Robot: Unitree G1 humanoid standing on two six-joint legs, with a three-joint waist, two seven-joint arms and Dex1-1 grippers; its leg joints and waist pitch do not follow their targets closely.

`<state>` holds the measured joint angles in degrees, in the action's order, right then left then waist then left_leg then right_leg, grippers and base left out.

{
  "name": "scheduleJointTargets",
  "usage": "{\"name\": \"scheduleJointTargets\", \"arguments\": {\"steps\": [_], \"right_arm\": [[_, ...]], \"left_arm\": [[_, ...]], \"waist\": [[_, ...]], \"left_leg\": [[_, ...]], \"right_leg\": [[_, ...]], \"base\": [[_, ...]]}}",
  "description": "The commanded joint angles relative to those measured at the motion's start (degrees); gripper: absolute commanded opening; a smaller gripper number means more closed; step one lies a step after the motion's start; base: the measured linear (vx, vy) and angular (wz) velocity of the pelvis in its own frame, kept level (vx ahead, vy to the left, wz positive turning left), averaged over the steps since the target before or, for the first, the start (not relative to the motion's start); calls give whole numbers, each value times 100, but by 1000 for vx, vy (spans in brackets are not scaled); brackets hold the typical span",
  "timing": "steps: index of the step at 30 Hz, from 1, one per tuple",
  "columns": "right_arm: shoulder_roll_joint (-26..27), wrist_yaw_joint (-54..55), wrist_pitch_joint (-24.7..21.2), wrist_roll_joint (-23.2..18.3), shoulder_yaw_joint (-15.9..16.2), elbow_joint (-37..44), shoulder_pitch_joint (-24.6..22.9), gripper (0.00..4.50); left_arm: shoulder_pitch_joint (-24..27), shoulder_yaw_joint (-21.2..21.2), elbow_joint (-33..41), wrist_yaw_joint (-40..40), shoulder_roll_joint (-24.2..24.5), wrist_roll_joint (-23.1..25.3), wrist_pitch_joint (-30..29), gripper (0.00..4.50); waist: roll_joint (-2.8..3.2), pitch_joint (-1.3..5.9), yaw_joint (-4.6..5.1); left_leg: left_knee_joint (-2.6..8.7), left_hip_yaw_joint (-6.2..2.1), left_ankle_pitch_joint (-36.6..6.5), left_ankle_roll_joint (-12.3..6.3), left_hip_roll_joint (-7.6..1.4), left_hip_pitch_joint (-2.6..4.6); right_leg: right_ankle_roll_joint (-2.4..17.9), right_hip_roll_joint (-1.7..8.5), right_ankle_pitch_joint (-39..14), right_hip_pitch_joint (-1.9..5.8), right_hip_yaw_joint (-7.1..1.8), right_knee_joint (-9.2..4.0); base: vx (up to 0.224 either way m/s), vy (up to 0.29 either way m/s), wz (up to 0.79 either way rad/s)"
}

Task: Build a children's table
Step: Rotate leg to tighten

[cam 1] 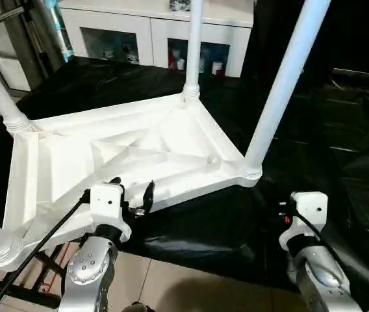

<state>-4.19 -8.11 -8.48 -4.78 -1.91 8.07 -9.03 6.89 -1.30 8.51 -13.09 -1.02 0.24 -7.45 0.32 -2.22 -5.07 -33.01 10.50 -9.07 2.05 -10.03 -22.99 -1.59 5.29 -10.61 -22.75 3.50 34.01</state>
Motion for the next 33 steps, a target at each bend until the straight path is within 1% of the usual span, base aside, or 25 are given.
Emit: {"name": "scheduleJointTargets", "arguments": {"steps": [1,2,3,4,5,7,8,9,10,13,14,16,17,19,20,21,22,23,28,29,30,31,33], "right_arm": [[-24,4,-23,-54,-76,-41,74,450],[-36,-1,-20,-62,-93,-72,109,450],[-42,7,-14,-61,-104,-102,132,450],[-42,8,-11,-62,-107,-113,140,450],[-39,20,-6,-52,-99,-141,166,450],[-50,5,11,-20,-55,-144,185,450],[-54,2,10,-14,-47,-139,192,450],[-57,3,1,-18,-53,-134,195,450],[-57,4,-2,-22,-58,-134,197,450],[-53,39,-25,-30,-91,-143,216,450],[-52,41,-24,-35,-95,-145,220,450],[-52,41,-24,-37,-96,-145,220,450],[-50,38,-23,-48,-103,-151,225,450],[-40,28,-1,-40,-81,-169,234,450],[-38,19,17,-36,-66,-167,232,450],[-36,13,29,-35,-56,-165,231,450],[-35,12,30,-34,-53,-161,229,450],[-26,15,34,-41,-51,-157,226,450],[-2,31,22,-66,-58,-155,233,450],[2,30,30,-71,-60,-155,233,450],[2,30,30,-71,-60,-155,233,450],[13,8,79,-91,-57,-158,237,450],[17,-26,109,-118,-52,-159,242,450]], "left_arm": [[-58,69,-13,50,23,0,-16,441],[-86,74,-29,60,28,13,-4,441],[-101,77,-41,71,28,13,-3,441],[-109,80,-49,74,28,13,-1,441],[-140,97,-78,85,27,21,8,441],[-170,136,-95,88,50,44,11,441],[-176,145,-93,96,59,42,17,441],[-178,148,-87,105,58,38,15,441],[-178,150,-85,107,58,37,15,441],[-189,158,-70,122,57,30,-2,441],[-192,161,-68,128,57,31,-4,441],[-193,162,-68,130,57,31,-3,441],[-200,171,-64,138,57,39,-6,441],[-218,192,-68,151,92,29,-2,441],[-221,200,-70,154,107,23,-3,441],[-223,205,-70,157,115,19,-4,441],[-223,207,-69,157,119,18,-5,441],[-225,209,-72,155,130,14,-8,441],[-248,211,-73,149,154,6,-24,441],[-252,217,-75,151,164,4,-21,441],[-252,217,-75,151,164,4,-21,441],[-252,221,-73,153,179,-3,-25,441],[-252,226,-73,152,191,-14,-29,441]], "waist": [[-36,250,0],[-46,248,1],[-75,250,6],[-61,250,0],[-47,242,3],[-62,251,11],[-46,255,9],[-55,256,13],[-51,260,9],[-58,266,8],[-45,267,6],[-56,267,8],[-37,268,3],[-13,272,3],[-30,271,8],[-26,274,4],[-9,276,3],[-17,275,6],[-4,278,6],[6,278,5],[4,280,7],[19,283,6],[12,281,9]], "left_leg": [[454,-155,-2299,39,-290,135],[454,-155,-2314,45,-290,137],[453,-154,-2308,44,-291,135],[455,-158,-2302,48,-289,133],[460,-158,-2353,66,-293,144],[459,-161,-2404,100,-286,143],[463,-169,-2449,125,-288,153],[463,-167,-2462,132,-289,151],[463,-170,-2480,147,-293,154],[458,-166,-2469,134,-290,152],[459,-167,-2462,132,-288,149],[457,-165,-2446,128,-287,142],[460,-168,-2468,132,-290,152],[460,-173,-2485,144,-288,151],[459,-169,-2501,144,-287,152],[457,-170,-2500,144,-288,156],[459,-173,-2492,145,-287,154],[458,-171,-2485,144,-286,148],[459,-172,-2512,138,-285,149],[462,-175,-2536,149,-287,155],[462,-175,-2543,153,-288,154],[462,-179,-2545,160,-288,157],[462,-177,-2581,164,-284,155]], "right_leg": [[366,260,-1918,125,-242,-526],[353,261,-1956,120,-242,-527],[346,261,-1969,124,-240,-529],[345,265,-1985,125,-239,-522],[330,261,-2035,109,-241,-537],[297,257,-2076,113,-237,-540],[289,258,-2077,106,-238,-541],[289,254,-2061,106,-238,-543],[301,256,-2012,106,-239,-539],[322,255,-1936,111,-240,-531],[330,257,-1937,115,-239,-529],[332,259,-1928,118,-238,-531],[339,255,-1934,113,-237,-530],[349,251,-1880,116,-236,-525],[353,249,-1873,115,-236,-531],[358,249,-1866,114,-235,-528],[368,248,-1835,117,-236,-521],[367,246,-1821,119,-235,-524],[372,249,-1882,115,-234,-528],[371,246,-1898,113,-232,-530],[372,246,-1892,114,-232,-528],[376,245,-1876,114,-232,-524],[367,246,-1894,113,-232,-530]], "base": [[0,0,0],[0,0,0],[0,0,0],[0,0,0],[0,0,0],[0,0,0],[0,0,0],[0,0,0],[0,0,0],[0,0,0],[0,0,0],[0,0,0],[0,0,0],[0,0,0],[0,0,0],[0,0,0],[0,0,0],[0,0,0],[0,0,0],[0,0,0],[0,0,0],[0,0,0],[0,0,0]]}}
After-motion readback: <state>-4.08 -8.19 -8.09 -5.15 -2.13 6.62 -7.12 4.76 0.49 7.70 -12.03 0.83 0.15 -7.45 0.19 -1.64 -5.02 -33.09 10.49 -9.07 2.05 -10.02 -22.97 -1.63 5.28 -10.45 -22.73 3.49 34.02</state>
